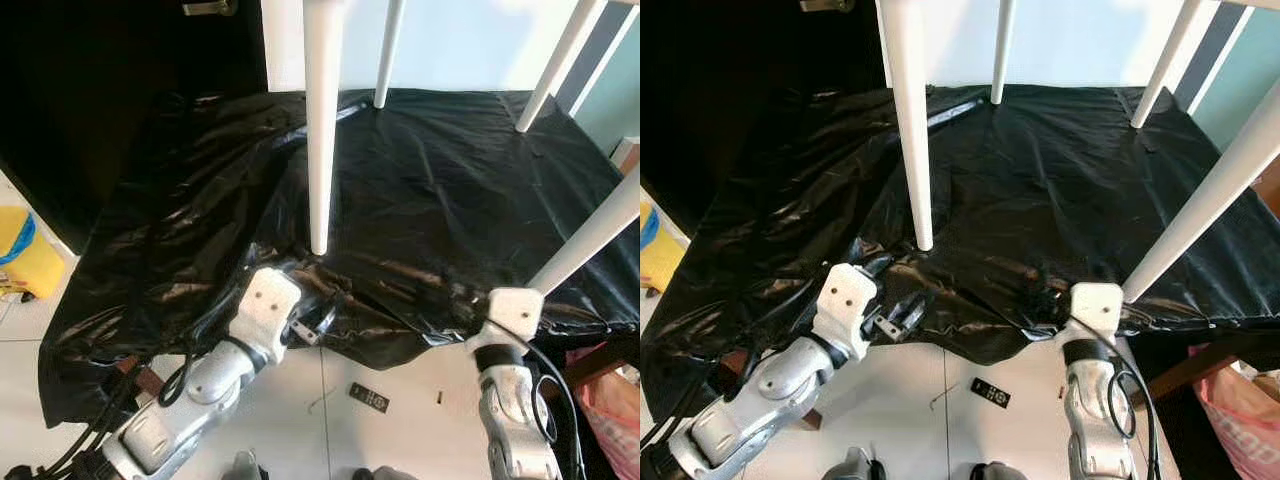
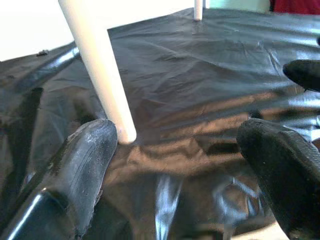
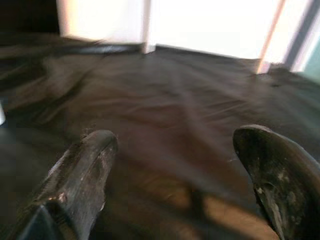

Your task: Building children table

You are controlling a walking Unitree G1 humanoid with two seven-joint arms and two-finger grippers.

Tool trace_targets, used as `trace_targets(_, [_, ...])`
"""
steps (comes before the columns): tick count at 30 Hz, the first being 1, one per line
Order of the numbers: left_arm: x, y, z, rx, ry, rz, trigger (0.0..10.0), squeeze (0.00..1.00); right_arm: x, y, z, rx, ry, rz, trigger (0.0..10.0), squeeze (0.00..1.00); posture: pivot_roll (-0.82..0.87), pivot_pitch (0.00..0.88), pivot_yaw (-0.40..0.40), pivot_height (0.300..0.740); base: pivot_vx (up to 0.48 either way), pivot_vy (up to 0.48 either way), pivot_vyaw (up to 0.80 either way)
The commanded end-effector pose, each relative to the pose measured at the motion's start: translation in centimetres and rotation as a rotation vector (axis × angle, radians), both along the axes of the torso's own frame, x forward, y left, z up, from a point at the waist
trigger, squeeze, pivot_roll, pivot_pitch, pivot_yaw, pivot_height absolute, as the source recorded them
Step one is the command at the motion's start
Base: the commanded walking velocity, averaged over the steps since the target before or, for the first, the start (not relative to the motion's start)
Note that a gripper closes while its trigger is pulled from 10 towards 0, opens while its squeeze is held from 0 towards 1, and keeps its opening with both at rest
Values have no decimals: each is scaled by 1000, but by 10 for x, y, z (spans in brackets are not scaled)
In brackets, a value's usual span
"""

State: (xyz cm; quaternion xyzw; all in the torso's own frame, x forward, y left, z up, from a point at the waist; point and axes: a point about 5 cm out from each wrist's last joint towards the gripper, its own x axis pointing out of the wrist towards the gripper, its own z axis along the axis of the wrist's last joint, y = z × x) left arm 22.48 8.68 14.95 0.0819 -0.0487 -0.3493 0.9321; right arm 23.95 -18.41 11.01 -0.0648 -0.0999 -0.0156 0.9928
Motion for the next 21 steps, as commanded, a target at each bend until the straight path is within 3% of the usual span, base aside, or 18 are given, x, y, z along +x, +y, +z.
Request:
trace_targets(1, [-5,2,-7,16,7,-12,10000,0,-3,3,-6,1,20,59,10000,0,100,71,-41,740,0,0,0])
trace_targets(2, [-5,2,-7,16,7,-12,10000,0,-3,3,-6,1,20,59,10000,0,100,71,-41,740,0,0,0])
trace_targets(6, [-16,10,-15,16,28,-40,10000,0,-14,13,-15,-20,79,269,10000,0,99,68,-42,740,0,0,0])
trace_targets(10, [-20,14,-21,32,42,-69,10000,0,-19,16,-18,-19,107,356,10000,0,99,68,-42,740,0,0,0])
trace_targets(12, [-28,19,-29,52,57,-123,10000,0,-28,19,-21,-41,157,518,10000,0,95,68,-40,740,0,0,0])
trace_targets(13, [-28,19,-29,52,57,-123,10000,0,-28,19,-21,-41,157,518,10000,0,95,68,-40,740,0,0,0])
trace_targets(15, [-36,22,-35,59,80,-178,10000,0,-35,19,-25,-59,202,636,10000,0,94,67,-39,740,0,0,0])
trace_targets(20, [-44,25,-41,68,100,-234,10000,0,-39,19,-27,-98,249,750,10000,0,94,68,-46,740,0,0,0])
trace_targets(21, [-50,27,-46,77,117,-272,10000,0,-44,19,-31,-109,304,859,10000,0,96,67,-50,740,0,0,0])
